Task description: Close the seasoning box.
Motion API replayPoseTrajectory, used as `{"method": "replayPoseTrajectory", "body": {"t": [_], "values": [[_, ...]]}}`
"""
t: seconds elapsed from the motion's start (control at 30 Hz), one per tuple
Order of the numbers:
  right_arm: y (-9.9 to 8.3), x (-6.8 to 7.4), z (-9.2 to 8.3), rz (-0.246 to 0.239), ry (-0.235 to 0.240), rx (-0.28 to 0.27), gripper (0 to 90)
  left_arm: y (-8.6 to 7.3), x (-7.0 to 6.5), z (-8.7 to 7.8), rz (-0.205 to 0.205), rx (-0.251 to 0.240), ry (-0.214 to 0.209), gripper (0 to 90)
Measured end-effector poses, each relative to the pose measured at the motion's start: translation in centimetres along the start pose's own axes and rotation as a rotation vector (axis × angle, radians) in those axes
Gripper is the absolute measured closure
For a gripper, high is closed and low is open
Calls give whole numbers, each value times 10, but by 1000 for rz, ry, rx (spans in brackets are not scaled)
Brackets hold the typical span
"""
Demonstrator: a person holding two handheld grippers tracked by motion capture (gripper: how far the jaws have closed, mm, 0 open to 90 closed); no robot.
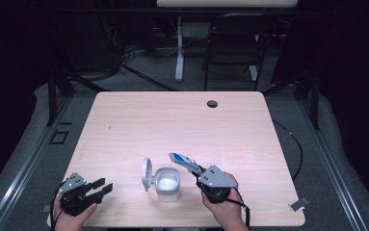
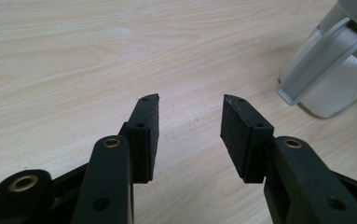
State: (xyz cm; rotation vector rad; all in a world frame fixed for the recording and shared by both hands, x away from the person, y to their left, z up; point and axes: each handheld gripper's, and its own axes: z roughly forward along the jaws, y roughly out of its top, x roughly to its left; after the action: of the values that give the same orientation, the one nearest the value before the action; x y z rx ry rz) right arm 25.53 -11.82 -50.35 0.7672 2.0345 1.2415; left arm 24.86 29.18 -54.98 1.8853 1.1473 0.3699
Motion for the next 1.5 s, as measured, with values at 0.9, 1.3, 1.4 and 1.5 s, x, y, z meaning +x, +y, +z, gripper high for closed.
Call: {"method": "replayPoseTrajectory", "body": {"t": [0.9,1.3,1.4,1.5], "values": [[-24,-41,-15,233,-52,-49,857,-2,2,0,4,24,6,577],[-32,-46,-15,248,-80,-44,857,-2,3,1,1,25,6,577],[-34,-47,-13,245,-86,-35,858,-2,3,1,2,26,6,576],[-36,-48,-13,244,-88,-33,858,-2,3,2,1,27,5,577]]}}
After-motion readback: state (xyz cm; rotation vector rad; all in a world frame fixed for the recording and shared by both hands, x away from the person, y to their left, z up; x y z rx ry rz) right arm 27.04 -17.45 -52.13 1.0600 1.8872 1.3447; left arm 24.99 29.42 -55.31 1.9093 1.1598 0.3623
